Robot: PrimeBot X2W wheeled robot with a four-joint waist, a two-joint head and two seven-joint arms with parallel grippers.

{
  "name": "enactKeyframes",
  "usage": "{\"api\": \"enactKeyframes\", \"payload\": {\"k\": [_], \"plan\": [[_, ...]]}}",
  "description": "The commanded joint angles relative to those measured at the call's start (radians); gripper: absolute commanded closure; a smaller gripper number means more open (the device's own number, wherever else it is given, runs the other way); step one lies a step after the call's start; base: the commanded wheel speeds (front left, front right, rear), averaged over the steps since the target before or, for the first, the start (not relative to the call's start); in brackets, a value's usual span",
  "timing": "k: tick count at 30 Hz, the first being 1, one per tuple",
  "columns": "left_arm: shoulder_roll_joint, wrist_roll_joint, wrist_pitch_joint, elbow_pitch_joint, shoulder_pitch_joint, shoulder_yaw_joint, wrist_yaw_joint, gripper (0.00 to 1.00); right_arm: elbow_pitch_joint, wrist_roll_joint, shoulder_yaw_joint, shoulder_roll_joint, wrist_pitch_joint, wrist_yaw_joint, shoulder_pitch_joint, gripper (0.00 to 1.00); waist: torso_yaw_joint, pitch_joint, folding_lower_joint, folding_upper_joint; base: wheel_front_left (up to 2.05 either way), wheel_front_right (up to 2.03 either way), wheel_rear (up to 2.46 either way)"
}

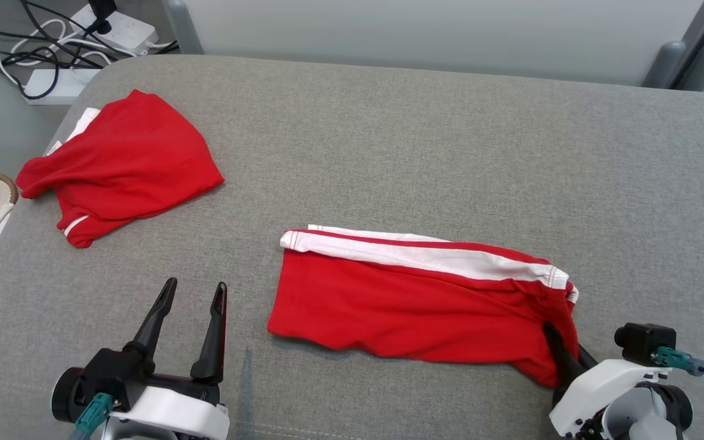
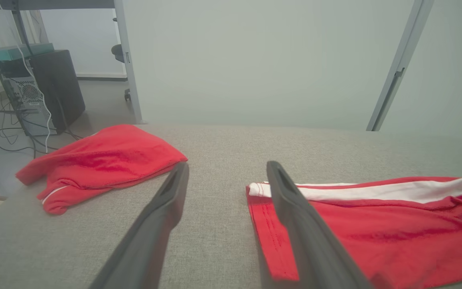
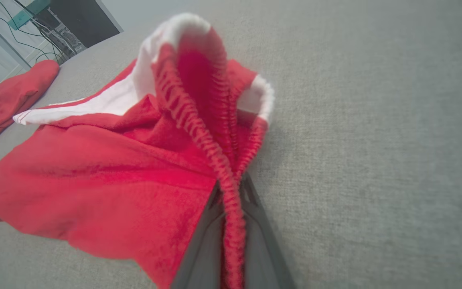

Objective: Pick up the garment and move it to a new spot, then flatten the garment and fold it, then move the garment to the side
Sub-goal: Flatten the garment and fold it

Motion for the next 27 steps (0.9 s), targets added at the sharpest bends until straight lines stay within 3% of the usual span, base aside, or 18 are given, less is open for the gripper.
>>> {"api": "enactKeyframes", "payload": {"k": [1, 11, 15, 22, 27], "plan": [[0.008, 0.01, -0.006, -0.018, -0.053, 0.044, -0.006, 0.0, -0.006, 0.016, 0.016, -0.018, -0.015, 0.004, -0.013, 1.0, -0.006, 0.001, 0.0, -0.0001, 0.0, 0.0, 0.0], [-0.013, 0.035, -0.006, -0.013, -0.051, 0.076, -0.032, 0.0, 0.015, 0.083, -0.076, -0.094, -0.065, 0.004, 0.042, 1.0, -0.04, 0.006, 0.0, -0.0001, 0.0, 0.0, 0.0], [-0.018, 0.042, -0.006, -0.012, -0.045, 0.092, -0.04, 0.0, -0.019, 0.121, -0.085, -0.093, -0.049, 0.004, 0.052, 1.0, -0.061, 0.009, 0.0, -0.0001, 0.0, 0.0, 0.0], [-0.025, 0.056, -0.006, -0.01, -0.047, 0.105, -0.057, 0.0, -0.293, 0.207, -0.009, -0.079, 0.064, 0.004, 0.075, 1.0, -0.084, 0.013, 0.0, -0.0001, 0.0, 0.0, 0.0], [-0.03, 0.065, -0.006, -0.01, -0.052, 0.109, -0.066, 0.0, -0.519, 0.226, 0.055, -0.032, 0.176, 0.004, 0.085, 1.0, -0.091, 0.02, 0.0, -0.0001, 0.0, 0.0, 0.0]]}}
